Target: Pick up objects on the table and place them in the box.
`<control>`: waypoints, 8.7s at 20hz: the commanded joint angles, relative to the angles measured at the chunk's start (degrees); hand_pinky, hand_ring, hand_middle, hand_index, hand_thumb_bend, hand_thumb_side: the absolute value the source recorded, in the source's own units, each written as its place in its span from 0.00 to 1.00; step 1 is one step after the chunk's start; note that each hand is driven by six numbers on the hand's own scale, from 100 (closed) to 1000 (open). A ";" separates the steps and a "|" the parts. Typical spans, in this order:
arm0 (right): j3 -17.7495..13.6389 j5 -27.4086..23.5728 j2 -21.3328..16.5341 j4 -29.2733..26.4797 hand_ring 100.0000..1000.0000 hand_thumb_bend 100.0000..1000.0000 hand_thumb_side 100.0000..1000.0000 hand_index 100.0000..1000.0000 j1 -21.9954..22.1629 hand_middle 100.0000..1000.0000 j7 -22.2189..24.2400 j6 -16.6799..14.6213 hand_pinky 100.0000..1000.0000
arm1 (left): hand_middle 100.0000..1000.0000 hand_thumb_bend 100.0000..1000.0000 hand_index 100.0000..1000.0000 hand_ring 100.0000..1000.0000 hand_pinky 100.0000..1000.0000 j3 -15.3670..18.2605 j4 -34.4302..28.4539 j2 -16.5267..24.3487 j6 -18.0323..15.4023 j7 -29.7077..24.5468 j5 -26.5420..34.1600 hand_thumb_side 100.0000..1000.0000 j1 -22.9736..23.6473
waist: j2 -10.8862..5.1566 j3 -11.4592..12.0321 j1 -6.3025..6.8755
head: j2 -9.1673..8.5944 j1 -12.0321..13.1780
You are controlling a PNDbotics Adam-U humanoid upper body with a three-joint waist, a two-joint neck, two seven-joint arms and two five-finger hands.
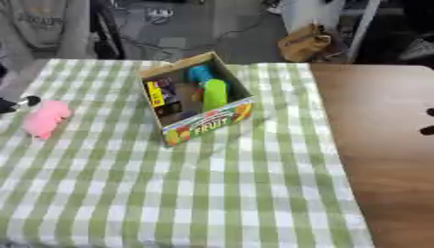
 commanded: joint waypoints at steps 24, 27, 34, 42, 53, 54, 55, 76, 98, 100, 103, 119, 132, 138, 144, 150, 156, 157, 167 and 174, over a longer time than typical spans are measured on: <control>0.30 -0.16 -1.48 -0.21 0.71 0.00 0.69 0.80 -0.25 0.78 0.91 -0.45 0.55 | 0.80 1.00 0.86 0.71 0.53 -1.40 9.67 -1.44 -3.19 9.25 -2.25 0.44 -3.44 | -0.14 -1.15 0.12 | 0.02 -0.48; 0.30 -0.16 -1.48 -0.22 0.71 0.00 0.69 0.80 -0.35 0.78 0.96 -0.49 0.55 | 0.80 1.00 0.86 0.72 0.53 -1.46 10.19 -1.74 -4.71 10.54 -0.68 0.45 -3.54 | 0.22 -1.44 0.02 | 0.02 -0.49; 0.35 -0.21 -1.50 -0.27 0.71 0.00 0.69 0.80 -0.63 0.78 1.08 -0.60 0.55 | 0.80 1.00 0.86 0.72 0.54 -1.58 10.36 -1.27 -6.45 13.56 0.29 0.44 -3.98 | 1.03 -1.90 -0.12 | -0.07 -0.25; 0.36 -0.17 -1.66 -0.37 0.71 0.00 0.69 0.80 -1.10 0.78 1.23 -0.67 0.55 | 0.79 1.00 0.85 0.73 0.55 -1.54 10.53 -0.69 -6.64 15.58 -0.53 0.43 -4.21 | 2.30 -2.60 0.17 | -0.82 -0.01; 0.32 -0.17 -1.67 -0.42 0.71 0.00 0.69 0.80 -1.31 0.78 1.30 -0.75 0.55 | 0.79 1.00 0.85 0.72 0.55 -1.61 12.03 -1.19 -4.90 16.45 -2.47 0.41 -3.87 | 3.29 -3.18 0.25 | -1.29 -0.09; 0.32 -0.18 -1.67 -0.43 0.71 0.00 0.69 0.80 -1.37 0.78 1.31 -0.77 0.55 | 0.79 1.00 0.85 0.72 0.55 -1.59 12.05 -1.21 -4.98 16.54 -2.44 0.41 -3.87 | 3.43 -3.25 0.24 | -1.41 -0.10; 0.34 -0.19 -1.68 -0.45 0.72 0.00 0.69 0.80 -1.45 0.78 1.34 -0.78 0.55 | 0.79 1.00 0.85 0.72 0.55 -1.56 12.06 -1.26 -5.07 16.65 -2.39 0.41 -3.90 | 3.61 -3.36 0.22 | -1.58 -0.15; 0.47 -0.29 -1.65 -0.63 0.72 0.00 0.69 0.80 -2.46 0.78 1.68 -0.96 0.55 | 0.72 0.68 0.82 0.47 0.41 -1.78 12.26 -2.07 -6.99 16.91 -2.37 0.10 -4.67 | 5.67 -5.15 0.49 | -3.17 -0.18; 0.44 -0.34 -1.48 -0.55 0.72 0.00 0.69 0.80 -2.52 0.78 1.81 -1.02 0.55 | 0.57 0.00 0.71 0.13 0.12 -1.29 4.52 -0.67 -6.03 11.77 8.22 0.08 -3.33 | 5.03 -4.10 0.15 | -2.82 0.32; 0.42 -0.33 -1.45 -0.54 0.72 0.00 0.69 0.80 -2.49 0.78 1.81 -1.01 0.55 | 0.57 0.00 0.70 0.13 0.12 -1.27 2.17 -0.07 -5.39 10.39 9.14 0.08 -2.93 | 4.90 -4.04 0.17 | -2.70 1.31; 0.36 -0.33 -1.39 -0.52 0.72 0.00 0.69 0.80 -2.37 0.78 1.76 -1.00 0.55 | 0.57 0.00 0.70 0.13 0.12 -1.30 -1.34 0.97 -4.38 8.48 9.31 0.08 -2.65 | 4.65 -3.89 0.18 | -2.41 2.31; 0.23 -0.26 -1.48 -0.47 0.72 0.00 0.69 0.80 -2.01 0.79 1.78 -1.00 0.55 | 0.58 0.00 0.69 0.14 0.13 -2.90 -16.45 5.13 -3.54 0.43 3.11 0.05 -5.05 | 3.77 -3.87 0.76 | -1.30 2.74; 0.81 -0.64 -1.21 -0.35 0.72 0.00 0.69 0.80 -1.88 0.79 2.48 -1.21 0.55 | 0.59 0.00 0.70 0.15 0.14 -9.24 -13.01 -5.99 -8.46 -1.34 -1.00 0.06 -17.69 | 3.13 -4.62 0.52 | -1.18 3.96; 0.93 -0.80 -1.08 -0.31 0.72 0.00 0.69 0.80 -1.91 0.79 2.68 -1.31 0.55 | 0.61 0.00 0.70 0.17 0.17 -11.16 -10.13 -10.53 -12.75 -0.45 -7.39 0.03 -18.68 | 3.13 -5.03 0.41 | -1.37 4.11; 1.04 -0.90 -0.86 -0.33 0.72 0.00 0.69 0.80 -1.98 0.79 2.86 -1.38 0.56 | 0.73 0.64 0.76 0.56 0.48 -12.27 -8.26 -13.45 -17.83 0.34 -13.37 0.24 -18.47 | 3.09 -4.98 0.24 | -1.82 4.54; 1.09 -0.95 -0.77 -0.31 0.72 0.00 0.69 0.80 -2.01 0.79 2.95 -1.42 0.56 | 0.87 1.00 0.84 0.82 0.68 -12.70 -8.02 -15.32 -20.81 1.44 -19.97 0.57 -18.14 | 3.02 -4.74 0.14 | -1.87 4.91; 1.10 -0.99 -0.66 -0.30 0.72 0.00 0.69 0.80 -1.97 0.79 3.02 -1.46 0.56 | 0.90 1.00 0.87 0.87 0.78 -13.41 -9.32 -16.66 -22.78 2.74 -23.36 0.76 -17.95 | 3.00 -4.41 -0.08 | -1.77 5.33; 1.10 -0.98 -0.66 -0.30 0.72 0.00 0.69 0.80 -1.97 0.79 3.02 -1.47 0.56 | 0.91 1.00 0.87 0.87 0.78 -13.55 -9.77 -16.73 -23.05 2.88 -23.40 0.76 -17.91 | 3.00 -4.36 -0.11 | -1.75 5.39; 0.59 -0.79 -0.56 -0.36 0.72 0.00 0.70 0.80 -1.73 0.79 2.57 -1.34 0.56 | 0.83 1.00 0.84 0.76 0.64 -13.36 -24.87 -12.10 -23.13 3.72 -11.22 0.63 -11.33 | 3.04 -3.21 -0.28 | -1.83 4.73; -0.01 -0.53 -0.57 -0.40 0.73 0.00 0.70 0.80 -1.42 0.79 2.00 -1.19 0.56 | 0.80 0.86 0.83 0.70 0.53 -2.92 -49.36 -6.15 -14.80 4.12 17.40 0.66 6.96 | 3.01 -1.83 -0.26 | -0.74 3.96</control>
